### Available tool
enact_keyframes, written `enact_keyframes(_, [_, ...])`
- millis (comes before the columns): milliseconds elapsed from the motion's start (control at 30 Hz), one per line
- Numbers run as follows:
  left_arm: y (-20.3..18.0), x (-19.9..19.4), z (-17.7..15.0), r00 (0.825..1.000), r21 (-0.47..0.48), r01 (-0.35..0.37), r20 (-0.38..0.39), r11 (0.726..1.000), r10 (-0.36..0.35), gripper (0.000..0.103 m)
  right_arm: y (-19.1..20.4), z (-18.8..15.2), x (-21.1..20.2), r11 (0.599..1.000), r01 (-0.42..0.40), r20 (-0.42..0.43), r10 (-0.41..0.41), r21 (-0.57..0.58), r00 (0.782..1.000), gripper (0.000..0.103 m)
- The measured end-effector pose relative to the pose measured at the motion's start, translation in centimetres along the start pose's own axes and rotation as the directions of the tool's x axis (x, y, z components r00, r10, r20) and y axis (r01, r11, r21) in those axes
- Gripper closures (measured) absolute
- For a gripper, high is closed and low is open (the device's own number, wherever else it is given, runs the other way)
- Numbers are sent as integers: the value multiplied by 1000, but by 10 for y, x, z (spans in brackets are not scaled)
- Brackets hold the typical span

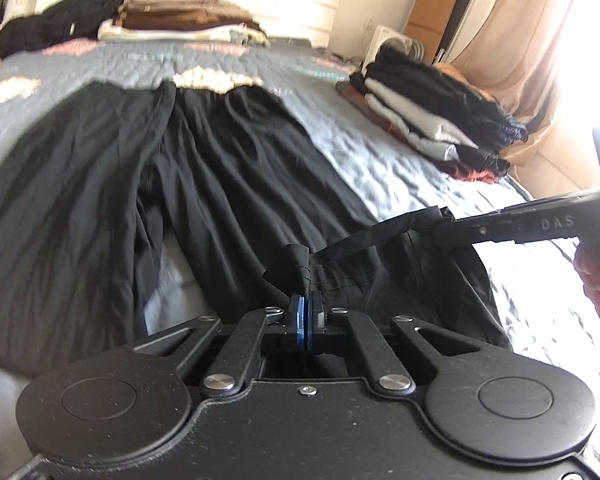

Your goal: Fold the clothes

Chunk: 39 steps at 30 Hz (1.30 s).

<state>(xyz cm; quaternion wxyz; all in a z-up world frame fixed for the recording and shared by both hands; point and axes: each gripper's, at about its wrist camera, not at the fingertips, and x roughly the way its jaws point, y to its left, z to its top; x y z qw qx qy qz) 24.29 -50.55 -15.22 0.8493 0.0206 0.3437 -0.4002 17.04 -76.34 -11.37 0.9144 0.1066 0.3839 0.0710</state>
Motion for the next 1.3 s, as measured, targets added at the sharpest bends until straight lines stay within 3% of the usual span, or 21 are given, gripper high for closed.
enact_keyframes(167, [5, -1, 30, 998, 37, -20, 67, 999, 18, 102, 0, 22, -5, 1000, -3, 57, 3, 0, 998, 93])
enact_keyframes(400, [23, 38, 90, 991, 113, -81, 116, 990, 68, 102, -9, 91, 28, 999, 27, 121, -24, -26, 992, 93])
enact_keyframes(633, [58, 106, 158, 980, 174, -158, 145, 972, 134, 102, -41, 171, 91, 995, 92, 162, -86, -28, 983, 94])
enact_keyframes(800, [86, 161, 189, 970, 210, -223, 150, 952, 194, 102, -64, 212, 144, 988, 150, 178, -142, -27, 974, 94])
enact_keyframes(1000, [109, 206, 225, 952, 228, -283, 186, 931, 244, 102, -85, 255, 195, 977, 211, 201, -201, -28, 959, 94])
enact_keyframes(1167, [119, 245, 243, 944, 252, -320, 163, 913, 286, 102, -98, 271, 231, 962, 273, 194, -266, -8, 944, 93])
enact_keyframes(1267, [120, 262, 242, 940, 281, -340, 130, 897, 316, 99, -98, 267, 242, 949, 314, 181, -307, -12, 934, 85])
enact_keyframes(1300, [120, 260, 241, 939, 286, -344, 127, 894, 321, 99, -98, 266, 246, 945, 328, 176, -320, -14, 931, 72])
